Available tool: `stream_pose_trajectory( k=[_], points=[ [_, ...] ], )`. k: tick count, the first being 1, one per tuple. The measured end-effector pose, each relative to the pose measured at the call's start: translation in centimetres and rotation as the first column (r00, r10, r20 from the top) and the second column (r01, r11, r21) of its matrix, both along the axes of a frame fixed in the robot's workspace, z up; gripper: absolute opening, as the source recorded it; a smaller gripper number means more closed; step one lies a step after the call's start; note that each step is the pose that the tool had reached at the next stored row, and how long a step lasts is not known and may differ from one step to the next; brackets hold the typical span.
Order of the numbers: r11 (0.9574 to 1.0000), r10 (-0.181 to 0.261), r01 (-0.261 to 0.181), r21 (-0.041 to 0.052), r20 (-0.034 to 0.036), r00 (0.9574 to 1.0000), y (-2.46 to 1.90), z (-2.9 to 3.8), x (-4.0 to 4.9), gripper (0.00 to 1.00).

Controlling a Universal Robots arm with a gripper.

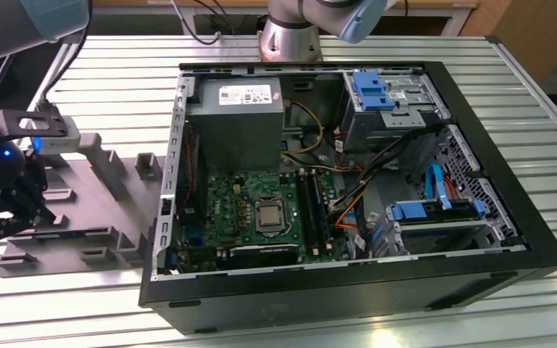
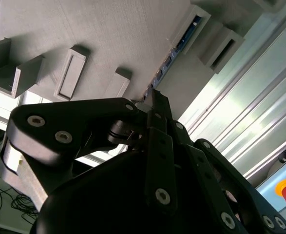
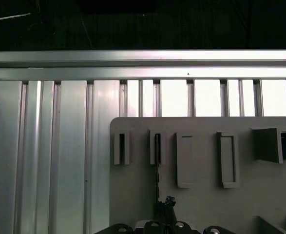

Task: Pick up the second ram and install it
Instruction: 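Pick up the second ram and move it above second insertion slot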

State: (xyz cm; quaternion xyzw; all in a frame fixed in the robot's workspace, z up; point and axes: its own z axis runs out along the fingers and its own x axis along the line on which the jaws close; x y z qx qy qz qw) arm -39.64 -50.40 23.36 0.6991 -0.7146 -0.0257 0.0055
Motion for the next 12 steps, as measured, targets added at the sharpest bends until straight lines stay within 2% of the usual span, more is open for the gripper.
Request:
stream_pose_trajectory(
  k=[3,12],
  points=[
    [1.0000,0.000,0.000,0.0001,0.0001,1.0000,0.00,-0.01,0.29,0.11],
    [1.0000,0.000,0.000,0.0000,-0.0001,1.0000,0.00,-0.58,0.05,0.11]
  ],
)
